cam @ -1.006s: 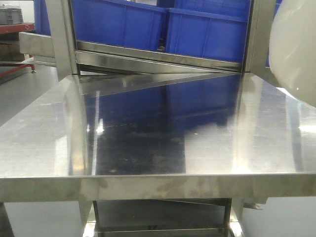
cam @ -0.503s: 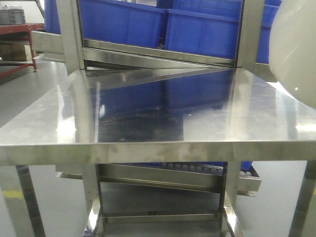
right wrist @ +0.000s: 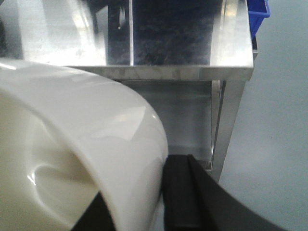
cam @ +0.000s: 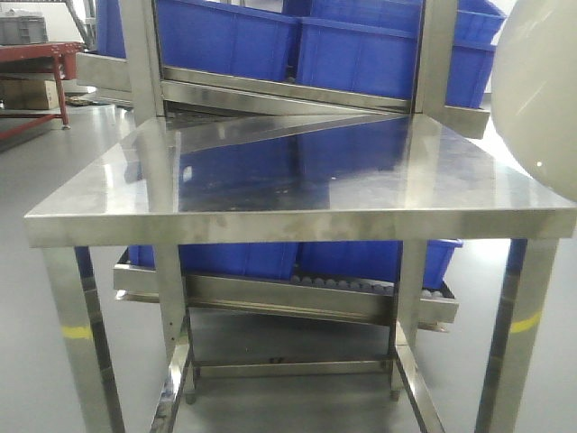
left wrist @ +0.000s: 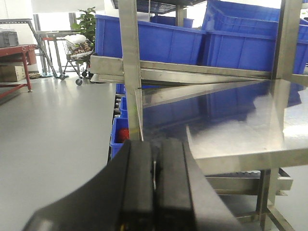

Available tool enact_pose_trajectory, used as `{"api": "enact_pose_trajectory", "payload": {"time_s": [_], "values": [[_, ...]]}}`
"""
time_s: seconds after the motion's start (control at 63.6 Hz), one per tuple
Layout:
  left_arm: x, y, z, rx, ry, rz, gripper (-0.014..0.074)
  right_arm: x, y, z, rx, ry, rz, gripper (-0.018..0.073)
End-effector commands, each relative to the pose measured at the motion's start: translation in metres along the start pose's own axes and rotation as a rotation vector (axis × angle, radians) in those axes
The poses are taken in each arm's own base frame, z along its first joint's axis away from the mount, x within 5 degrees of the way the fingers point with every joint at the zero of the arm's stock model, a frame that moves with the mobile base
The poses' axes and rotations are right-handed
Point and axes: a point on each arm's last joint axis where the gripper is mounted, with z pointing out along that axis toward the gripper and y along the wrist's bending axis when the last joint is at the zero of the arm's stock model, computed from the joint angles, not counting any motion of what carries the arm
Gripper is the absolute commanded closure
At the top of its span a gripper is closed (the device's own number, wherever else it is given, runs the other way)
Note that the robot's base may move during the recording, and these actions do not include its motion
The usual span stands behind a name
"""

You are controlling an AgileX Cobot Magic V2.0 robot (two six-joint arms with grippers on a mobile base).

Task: Move white bin to right shelf second layer
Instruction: 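Drive backward away from the shelf holding the bin in the right gripper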

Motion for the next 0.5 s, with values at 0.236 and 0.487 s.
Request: {"api": "enact_pose_trajectory", "payload": {"time_s": [0.236,0.487], "values": [[0.0022,0.0004,-0.0007,-0.005,-0.073,-0.015,0.0512,-0.0170,0.0026,-0.0076,-0.014,-0.130,0.005,0.0503],[0.0022,0.0004,-0.0007,-0.005,-0.073,-0.015,0.0512,-0.0170,0.0026,-0.0076,-0.014,-0.130,0.005,0.0503]]}}
